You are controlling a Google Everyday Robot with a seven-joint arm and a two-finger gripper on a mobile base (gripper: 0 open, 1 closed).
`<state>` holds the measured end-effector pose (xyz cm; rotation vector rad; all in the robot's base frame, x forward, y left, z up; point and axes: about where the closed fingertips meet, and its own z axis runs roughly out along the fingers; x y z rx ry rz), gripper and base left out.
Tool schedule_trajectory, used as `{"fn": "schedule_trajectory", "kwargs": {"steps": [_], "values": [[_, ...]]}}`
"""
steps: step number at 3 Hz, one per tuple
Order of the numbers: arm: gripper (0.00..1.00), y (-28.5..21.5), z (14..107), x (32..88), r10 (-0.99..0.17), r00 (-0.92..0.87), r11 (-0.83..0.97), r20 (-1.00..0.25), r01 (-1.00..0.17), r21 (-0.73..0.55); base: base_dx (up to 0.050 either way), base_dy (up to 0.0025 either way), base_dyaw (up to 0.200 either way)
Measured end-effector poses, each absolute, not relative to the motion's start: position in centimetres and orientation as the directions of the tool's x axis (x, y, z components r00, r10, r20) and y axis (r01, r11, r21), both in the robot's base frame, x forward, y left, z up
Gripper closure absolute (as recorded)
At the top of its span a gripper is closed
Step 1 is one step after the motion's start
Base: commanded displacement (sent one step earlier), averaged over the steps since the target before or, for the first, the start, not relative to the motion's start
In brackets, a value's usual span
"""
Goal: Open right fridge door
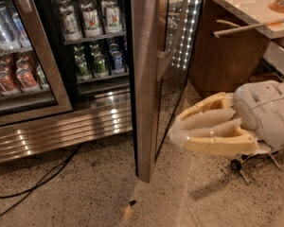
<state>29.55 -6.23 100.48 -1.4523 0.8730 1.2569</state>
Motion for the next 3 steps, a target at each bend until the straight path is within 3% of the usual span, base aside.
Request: {"fn": "schedule_trajectory", "kwargs": {"steps": [1, 2, 3], "values": [[1.00, -6.23, 100.48, 29.55, 0.080, 0.204, -0.254, -0.976, -0.942, -0.218, 0.000, 0.00000, 0.194], [1.00, -6.23, 100.48, 29.55, 0.080, 0.204, -0.254, -0.976, -0.942, -0.218, 0.000, -0.00002, -0.190], [1.00, -6.23, 100.49, 29.56, 0.080, 0.204, -0.254, -0.976, -0.942, -0.218, 0.000, 0.00000, 0.000]]}}
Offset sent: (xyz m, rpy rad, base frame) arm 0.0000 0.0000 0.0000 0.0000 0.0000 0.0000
